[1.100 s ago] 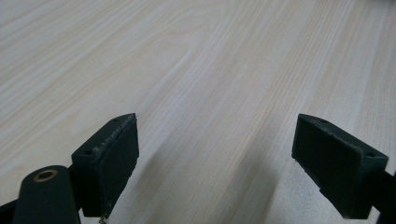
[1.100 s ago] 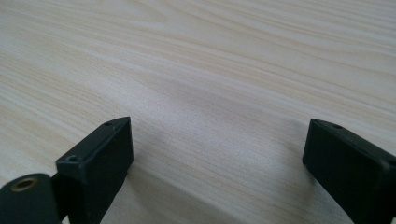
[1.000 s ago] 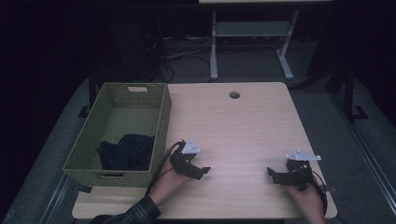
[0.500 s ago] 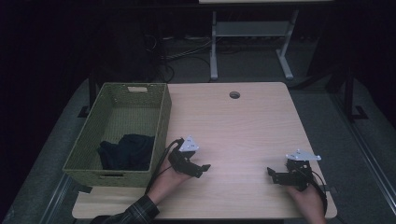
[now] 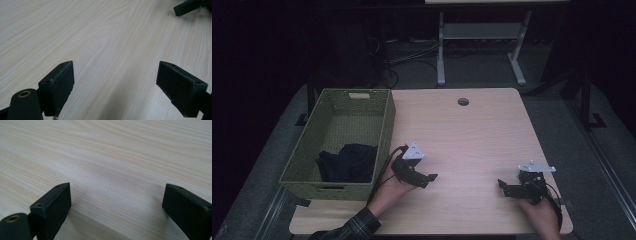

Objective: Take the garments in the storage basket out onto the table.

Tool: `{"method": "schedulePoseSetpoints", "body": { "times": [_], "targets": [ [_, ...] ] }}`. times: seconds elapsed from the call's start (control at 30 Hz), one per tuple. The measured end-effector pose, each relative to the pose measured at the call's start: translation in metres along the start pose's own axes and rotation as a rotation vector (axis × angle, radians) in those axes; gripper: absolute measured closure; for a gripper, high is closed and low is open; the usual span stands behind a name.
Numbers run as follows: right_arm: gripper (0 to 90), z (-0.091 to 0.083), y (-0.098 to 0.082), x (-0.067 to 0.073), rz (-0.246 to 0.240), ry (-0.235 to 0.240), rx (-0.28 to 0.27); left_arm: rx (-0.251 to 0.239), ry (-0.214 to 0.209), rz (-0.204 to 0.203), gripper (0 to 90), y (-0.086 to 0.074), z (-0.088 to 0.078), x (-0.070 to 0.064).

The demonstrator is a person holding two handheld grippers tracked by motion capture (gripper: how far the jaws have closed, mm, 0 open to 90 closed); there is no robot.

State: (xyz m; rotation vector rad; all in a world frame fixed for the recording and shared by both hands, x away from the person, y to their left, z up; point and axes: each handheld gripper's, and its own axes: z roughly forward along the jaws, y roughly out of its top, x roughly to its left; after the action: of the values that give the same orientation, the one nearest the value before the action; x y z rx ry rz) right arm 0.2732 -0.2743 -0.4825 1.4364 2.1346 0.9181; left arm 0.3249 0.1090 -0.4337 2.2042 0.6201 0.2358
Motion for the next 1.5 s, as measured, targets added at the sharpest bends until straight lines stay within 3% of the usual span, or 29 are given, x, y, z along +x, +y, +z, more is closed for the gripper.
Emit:
{"method": "schedulePoseSetpoints", "body": {
  "times": [1.5],
  "targets": [
    [8.2, 0.000, 0.000, 0.000, 0.002, 0.001, 0.000, -0.016, -0.034, 0.033, 14.3, 0.033, -0.020, 0.007]
  ]
}}
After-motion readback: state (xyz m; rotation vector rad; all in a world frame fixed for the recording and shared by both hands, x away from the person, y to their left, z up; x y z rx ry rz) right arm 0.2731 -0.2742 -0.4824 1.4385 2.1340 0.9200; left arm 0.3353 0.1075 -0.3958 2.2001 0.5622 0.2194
